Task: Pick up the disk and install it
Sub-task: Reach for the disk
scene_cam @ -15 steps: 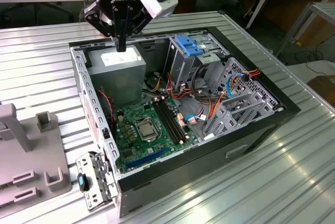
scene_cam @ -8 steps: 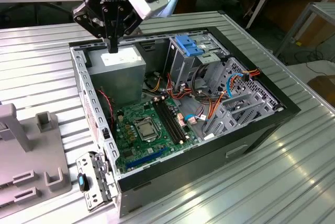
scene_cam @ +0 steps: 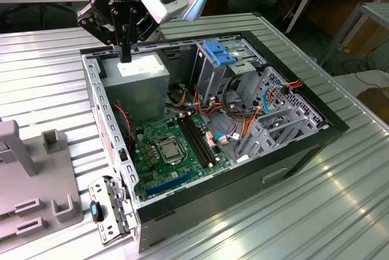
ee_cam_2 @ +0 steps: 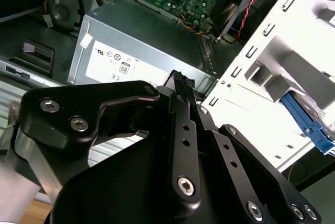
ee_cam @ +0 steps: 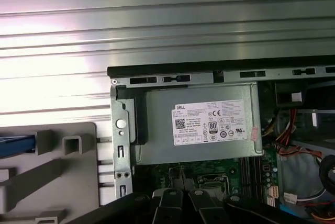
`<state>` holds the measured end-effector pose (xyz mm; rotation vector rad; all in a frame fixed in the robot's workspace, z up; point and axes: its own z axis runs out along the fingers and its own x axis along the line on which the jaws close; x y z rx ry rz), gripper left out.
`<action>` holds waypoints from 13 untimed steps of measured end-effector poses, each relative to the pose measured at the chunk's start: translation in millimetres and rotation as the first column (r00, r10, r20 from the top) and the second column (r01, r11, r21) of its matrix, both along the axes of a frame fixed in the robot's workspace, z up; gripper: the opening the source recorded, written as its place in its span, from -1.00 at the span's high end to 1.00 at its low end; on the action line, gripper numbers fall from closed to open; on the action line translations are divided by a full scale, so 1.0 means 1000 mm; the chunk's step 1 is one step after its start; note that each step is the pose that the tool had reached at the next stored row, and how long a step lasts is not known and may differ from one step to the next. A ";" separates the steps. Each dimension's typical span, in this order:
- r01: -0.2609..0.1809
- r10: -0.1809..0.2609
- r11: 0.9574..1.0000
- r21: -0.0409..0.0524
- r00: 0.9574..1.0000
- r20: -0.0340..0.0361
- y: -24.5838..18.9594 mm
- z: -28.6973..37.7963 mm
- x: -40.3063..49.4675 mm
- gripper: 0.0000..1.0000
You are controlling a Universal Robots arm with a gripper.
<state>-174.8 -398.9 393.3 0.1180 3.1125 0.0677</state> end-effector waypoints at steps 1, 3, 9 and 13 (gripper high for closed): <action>0.000 0.000 1.000 0.000 1.000 0.000 0.0000 0.0000 -0.0014 0.79; 0.000 0.000 1.000 0.000 1.000 0.000 0.0000 0.0000 -0.0054 0.79; 0.000 0.000 1.000 0.000 1.000 0.000 0.0000 0.0000 -0.0123 0.79; 0.000 0.000 1.000 0.000 1.000 0.000 0.0000 0.0000 -0.0166 0.79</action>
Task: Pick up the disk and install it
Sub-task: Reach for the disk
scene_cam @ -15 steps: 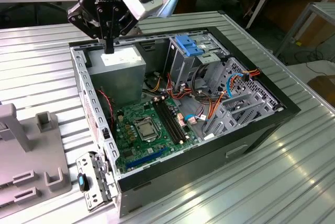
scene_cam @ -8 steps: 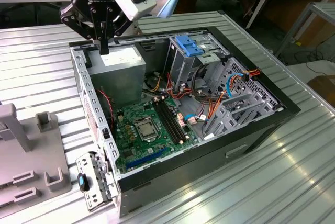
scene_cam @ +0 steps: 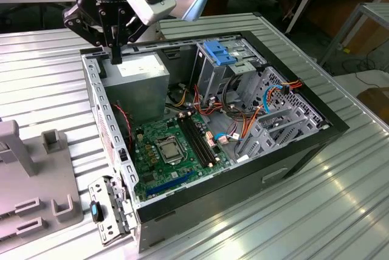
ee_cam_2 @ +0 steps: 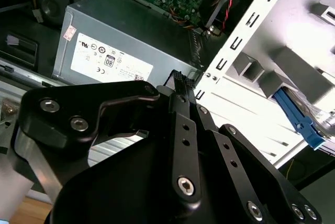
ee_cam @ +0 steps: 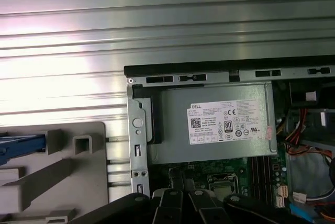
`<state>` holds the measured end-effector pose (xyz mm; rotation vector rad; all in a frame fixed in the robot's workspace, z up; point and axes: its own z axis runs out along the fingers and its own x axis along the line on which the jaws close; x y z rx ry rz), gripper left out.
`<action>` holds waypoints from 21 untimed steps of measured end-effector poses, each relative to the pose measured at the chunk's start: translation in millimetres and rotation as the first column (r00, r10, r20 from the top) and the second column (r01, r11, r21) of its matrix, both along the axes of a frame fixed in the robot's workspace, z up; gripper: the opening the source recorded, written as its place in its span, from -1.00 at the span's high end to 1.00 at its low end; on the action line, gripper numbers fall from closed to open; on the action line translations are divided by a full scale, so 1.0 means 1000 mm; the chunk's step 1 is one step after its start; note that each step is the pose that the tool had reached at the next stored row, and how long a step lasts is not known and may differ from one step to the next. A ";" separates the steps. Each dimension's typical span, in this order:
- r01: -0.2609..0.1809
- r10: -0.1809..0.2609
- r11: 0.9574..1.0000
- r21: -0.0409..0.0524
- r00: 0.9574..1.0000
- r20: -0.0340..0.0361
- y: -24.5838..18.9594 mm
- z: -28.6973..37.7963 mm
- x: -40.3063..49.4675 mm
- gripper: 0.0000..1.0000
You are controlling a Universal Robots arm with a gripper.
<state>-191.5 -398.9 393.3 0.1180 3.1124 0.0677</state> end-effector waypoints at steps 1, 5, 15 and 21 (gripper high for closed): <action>0.000 0.000 1.000 0.000 1.000 0.000 0.0000 0.0000 -0.0007 0.79; 0.000 0.000 1.000 0.000 1.000 0.000 0.0000 0.0000 -0.0041 0.79; 0.000 0.000 1.000 0.000 1.000 0.000 0.0000 0.0000 -0.0152 0.79; 0.000 0.000 1.000 0.000 1.000 0.000 0.0000 0.0000 -0.0223 0.79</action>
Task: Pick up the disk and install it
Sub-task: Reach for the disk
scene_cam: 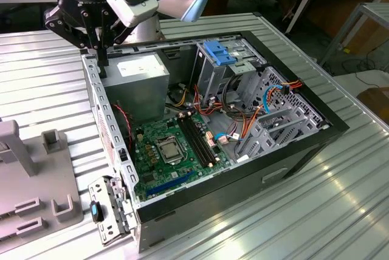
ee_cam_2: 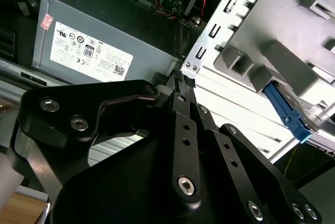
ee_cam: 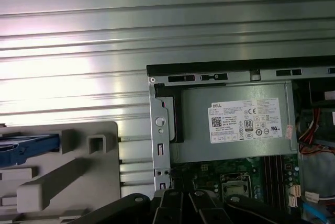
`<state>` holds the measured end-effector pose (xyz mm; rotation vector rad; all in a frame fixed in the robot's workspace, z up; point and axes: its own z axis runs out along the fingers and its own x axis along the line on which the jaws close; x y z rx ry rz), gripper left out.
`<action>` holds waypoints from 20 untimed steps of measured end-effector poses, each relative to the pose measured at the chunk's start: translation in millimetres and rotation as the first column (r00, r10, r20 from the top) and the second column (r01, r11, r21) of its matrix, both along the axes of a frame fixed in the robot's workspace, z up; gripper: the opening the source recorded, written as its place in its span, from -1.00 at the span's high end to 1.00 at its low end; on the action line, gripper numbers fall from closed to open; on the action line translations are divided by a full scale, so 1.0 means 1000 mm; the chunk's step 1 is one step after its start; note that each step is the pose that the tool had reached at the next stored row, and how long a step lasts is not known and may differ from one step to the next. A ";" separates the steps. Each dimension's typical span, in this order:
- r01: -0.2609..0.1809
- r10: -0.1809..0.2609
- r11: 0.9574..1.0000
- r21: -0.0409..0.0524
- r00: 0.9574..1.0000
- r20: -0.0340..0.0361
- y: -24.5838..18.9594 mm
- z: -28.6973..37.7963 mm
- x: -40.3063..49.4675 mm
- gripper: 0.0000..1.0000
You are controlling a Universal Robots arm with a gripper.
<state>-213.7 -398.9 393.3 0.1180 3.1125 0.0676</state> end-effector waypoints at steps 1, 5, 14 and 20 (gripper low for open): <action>0.000 0.000 1.000 0.000 1.000 0.000 0.0000 0.0000 -0.0009 0.79; 0.000 0.000 1.000 0.000 1.000 0.000 0.0000 0.0000 -0.0057 0.79; 0.000 0.000 1.000 0.000 1.000 0.000 0.0000 0.0000 -0.0162 0.79; 0.000 0.000 1.000 0.000 1.000 0.000 0.0000 0.0000 -0.0220 0.79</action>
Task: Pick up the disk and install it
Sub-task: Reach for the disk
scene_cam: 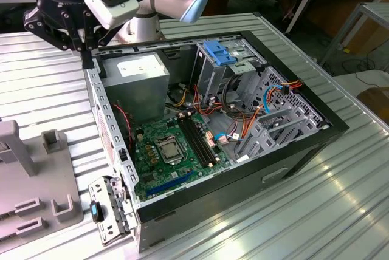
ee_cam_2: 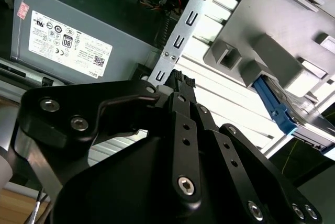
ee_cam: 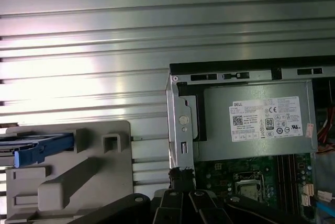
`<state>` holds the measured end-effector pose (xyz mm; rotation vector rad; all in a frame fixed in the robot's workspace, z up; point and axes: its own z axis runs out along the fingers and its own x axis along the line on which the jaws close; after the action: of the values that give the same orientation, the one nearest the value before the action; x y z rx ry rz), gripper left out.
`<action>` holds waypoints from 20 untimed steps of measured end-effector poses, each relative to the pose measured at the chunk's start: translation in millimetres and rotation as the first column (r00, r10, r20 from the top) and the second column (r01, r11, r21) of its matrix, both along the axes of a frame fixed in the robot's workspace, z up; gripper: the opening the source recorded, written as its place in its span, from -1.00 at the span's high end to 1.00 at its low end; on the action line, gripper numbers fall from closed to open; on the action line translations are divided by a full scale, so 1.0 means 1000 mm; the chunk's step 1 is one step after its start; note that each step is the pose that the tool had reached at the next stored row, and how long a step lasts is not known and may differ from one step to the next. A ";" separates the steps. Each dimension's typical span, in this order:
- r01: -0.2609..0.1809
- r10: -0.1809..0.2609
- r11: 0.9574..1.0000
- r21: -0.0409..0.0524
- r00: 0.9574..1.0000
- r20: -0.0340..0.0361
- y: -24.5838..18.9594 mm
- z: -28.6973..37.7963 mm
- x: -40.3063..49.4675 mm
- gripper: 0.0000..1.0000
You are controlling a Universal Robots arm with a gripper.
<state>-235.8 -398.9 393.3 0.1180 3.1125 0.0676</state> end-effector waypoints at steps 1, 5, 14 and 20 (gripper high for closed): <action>0.000 0.000 1.000 0.000 1.000 0.000 0.0000 0.0000 -0.0009 0.79; 0.000 0.000 1.000 0.000 1.000 0.000 0.0000 0.0000 -0.0046 0.79; 0.000 0.000 1.000 0.000 1.000 0.000 0.0000 0.0000 -0.0146 0.79; 0.000 0.000 1.000 0.000 1.000 0.000 0.0000 0.0000 -0.0205 0.79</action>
<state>-256.3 -398.9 393.3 0.1179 3.1125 0.0676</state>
